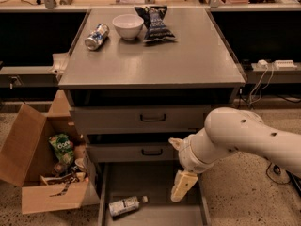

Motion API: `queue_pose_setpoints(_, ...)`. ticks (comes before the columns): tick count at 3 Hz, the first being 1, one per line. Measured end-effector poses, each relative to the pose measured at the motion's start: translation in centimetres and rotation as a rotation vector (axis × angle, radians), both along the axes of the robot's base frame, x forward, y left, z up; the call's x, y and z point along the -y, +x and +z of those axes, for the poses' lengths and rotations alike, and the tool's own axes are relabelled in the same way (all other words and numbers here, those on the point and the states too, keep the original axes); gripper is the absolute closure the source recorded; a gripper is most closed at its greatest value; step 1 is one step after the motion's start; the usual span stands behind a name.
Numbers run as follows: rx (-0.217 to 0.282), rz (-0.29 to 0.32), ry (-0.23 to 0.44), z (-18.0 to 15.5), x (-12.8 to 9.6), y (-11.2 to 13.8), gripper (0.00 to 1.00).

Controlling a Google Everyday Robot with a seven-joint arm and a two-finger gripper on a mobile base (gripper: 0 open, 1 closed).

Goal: Pick blue plastic bottle from bottom drawer and place on counter

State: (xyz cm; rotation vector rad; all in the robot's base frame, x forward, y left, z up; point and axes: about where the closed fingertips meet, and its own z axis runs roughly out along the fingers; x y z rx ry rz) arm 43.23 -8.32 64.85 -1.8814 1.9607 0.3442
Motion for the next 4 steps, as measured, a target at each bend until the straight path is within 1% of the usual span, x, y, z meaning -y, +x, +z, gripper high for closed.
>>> queue_pose_setpoints(1,0.0,0.0,0.0,0.0,0.0,0.0,0.0)
queue_pose_setpoints(2,0.026,0.057,0.006,-3.6,-1.1,0.7,0.0)
queue_pose_setpoints(3,0.066,0.171,0.027,-11.8,-4.1,1.9,0.0)
queue_pose_setpoints(4,0.068,0.211,0.045,-18.0,-6.4,2.8,0.0)
